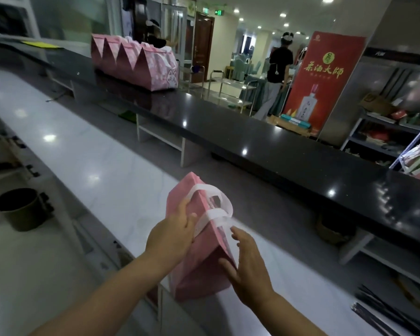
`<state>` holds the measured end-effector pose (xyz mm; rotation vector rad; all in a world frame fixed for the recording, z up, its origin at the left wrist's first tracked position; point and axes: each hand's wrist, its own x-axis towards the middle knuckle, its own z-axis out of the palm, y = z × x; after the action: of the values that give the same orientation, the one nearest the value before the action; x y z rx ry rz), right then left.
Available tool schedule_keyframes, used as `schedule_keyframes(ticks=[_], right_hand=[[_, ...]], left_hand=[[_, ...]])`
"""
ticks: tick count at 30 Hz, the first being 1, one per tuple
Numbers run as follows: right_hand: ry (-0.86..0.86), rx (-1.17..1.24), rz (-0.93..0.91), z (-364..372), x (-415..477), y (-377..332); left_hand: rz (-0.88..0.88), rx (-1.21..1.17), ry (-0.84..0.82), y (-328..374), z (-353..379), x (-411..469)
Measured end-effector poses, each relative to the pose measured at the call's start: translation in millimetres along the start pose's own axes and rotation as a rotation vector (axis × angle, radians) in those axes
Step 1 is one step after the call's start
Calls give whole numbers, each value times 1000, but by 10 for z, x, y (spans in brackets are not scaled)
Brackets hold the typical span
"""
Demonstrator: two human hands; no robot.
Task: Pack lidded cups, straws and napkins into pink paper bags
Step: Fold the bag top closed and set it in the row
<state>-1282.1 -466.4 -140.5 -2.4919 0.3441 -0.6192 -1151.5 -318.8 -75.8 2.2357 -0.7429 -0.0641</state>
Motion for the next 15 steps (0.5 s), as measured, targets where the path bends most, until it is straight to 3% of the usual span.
schedule_keyframes(ticks=[4,7,8,11,15], right_hand=[[-30,-39,65,109,-92,-19],[-47,93,159,121,-55,-158],[-32,31,155,125,-24,-211],[31,219,252,213,72,-380],[177,282,277,388,274,-619]], left_hand=[[-76,71,4,-274,-54,-337],[-41,209,-45,-430,-124,-472],[-48,201,-41,-457,-155,-508],[-86,121,-17,-504,-217,-603],[-20,88,-61,-643,-260,-607]])
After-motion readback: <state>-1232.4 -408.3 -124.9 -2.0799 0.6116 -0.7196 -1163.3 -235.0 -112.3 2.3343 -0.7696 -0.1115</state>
